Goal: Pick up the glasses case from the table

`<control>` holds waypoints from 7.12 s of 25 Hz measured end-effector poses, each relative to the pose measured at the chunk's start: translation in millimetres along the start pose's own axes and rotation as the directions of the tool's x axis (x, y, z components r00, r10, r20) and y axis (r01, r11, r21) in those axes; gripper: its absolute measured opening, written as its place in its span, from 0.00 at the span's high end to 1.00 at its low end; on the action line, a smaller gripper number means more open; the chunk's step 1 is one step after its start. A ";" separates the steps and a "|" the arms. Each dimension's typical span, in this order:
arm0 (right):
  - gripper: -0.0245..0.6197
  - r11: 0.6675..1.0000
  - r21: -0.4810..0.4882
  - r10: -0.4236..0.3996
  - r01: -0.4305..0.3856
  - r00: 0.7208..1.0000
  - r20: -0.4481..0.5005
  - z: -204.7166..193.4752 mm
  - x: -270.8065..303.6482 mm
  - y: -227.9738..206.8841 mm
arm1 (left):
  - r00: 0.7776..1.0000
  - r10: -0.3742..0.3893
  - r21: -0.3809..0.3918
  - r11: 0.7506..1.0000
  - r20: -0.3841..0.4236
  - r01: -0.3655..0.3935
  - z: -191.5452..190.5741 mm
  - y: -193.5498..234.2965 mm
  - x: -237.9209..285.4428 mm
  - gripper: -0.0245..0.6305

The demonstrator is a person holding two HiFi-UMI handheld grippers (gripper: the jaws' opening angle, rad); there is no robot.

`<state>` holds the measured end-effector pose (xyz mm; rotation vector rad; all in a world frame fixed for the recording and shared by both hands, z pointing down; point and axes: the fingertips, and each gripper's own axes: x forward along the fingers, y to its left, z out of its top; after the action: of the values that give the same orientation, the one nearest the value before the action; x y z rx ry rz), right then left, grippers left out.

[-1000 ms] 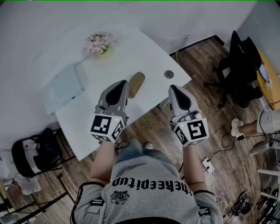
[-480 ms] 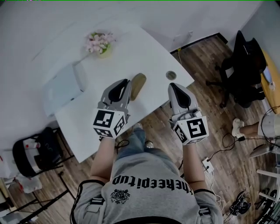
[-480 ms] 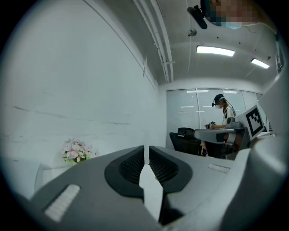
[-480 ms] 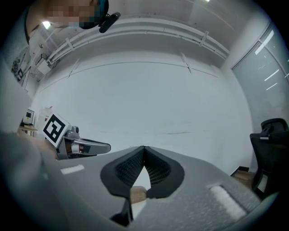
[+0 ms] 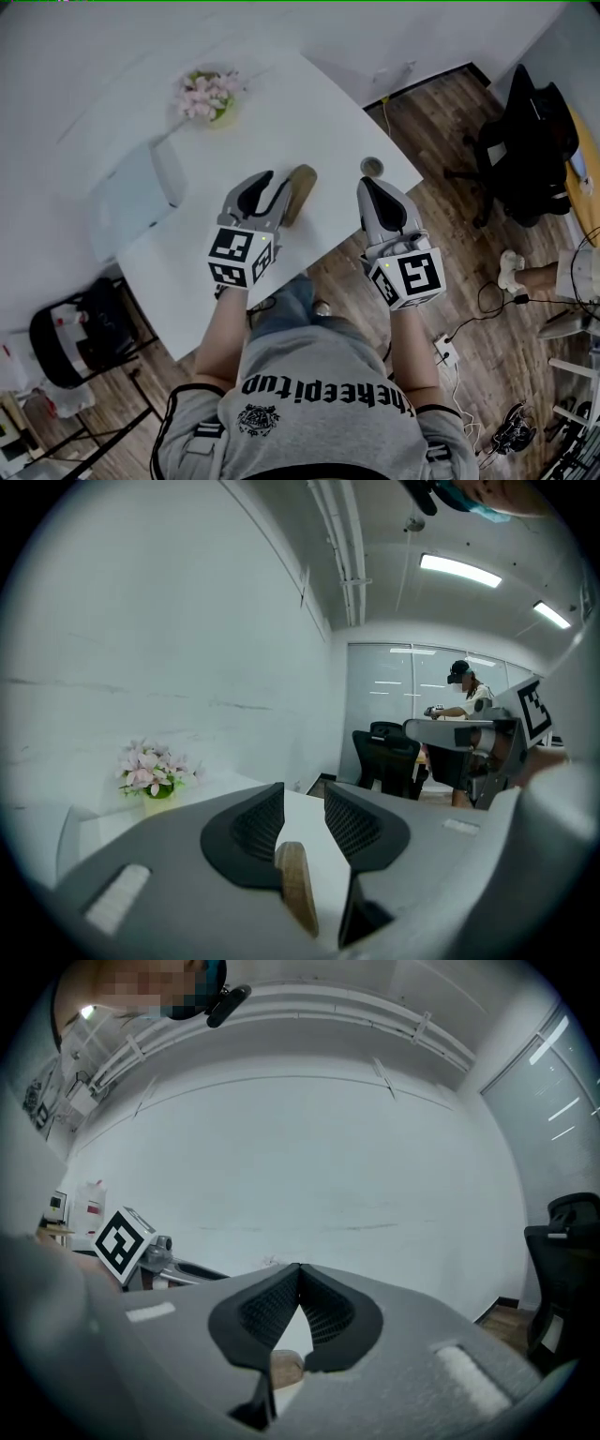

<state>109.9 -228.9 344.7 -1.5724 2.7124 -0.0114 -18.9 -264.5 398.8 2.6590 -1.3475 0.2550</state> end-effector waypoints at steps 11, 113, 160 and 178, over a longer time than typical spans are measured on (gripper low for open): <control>0.96 0.999 0.018 -0.034 0.035 0.998 -0.054 -14.8 23.6 -10.4 | 0.983 -0.065 -0.002 0.998 -0.170 0.066 -44.9 9.4 39.2 0.56; 0.96 1.000 0.006 -0.022 0.022 0.997 -0.072 -24.6 -25.9 13.0 | 0.996 0.024 -0.102 0.994 -0.081 -0.032 -38.7 -15.7 -14.9 0.52; 0.96 0.999 -0.039 0.023 -0.024 0.999 -0.025 -3.1 -66.8 45.4 | 0.944 0.165 -0.010 0.986 0.284 -0.169 34.2 -39.5 -117.4 0.52; 0.96 0.999 -0.051 -0.009 0.008 1.000 -0.019 2.3 -79.1 45.7 | 0.927 0.172 -0.011 0.984 0.332 -0.179 40.7 -41.8 -134.4 0.52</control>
<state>109.6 -137.5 342.1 -1.6054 2.7413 0.0431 -59.8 -143.3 327.6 2.6855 -1.6905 -0.1738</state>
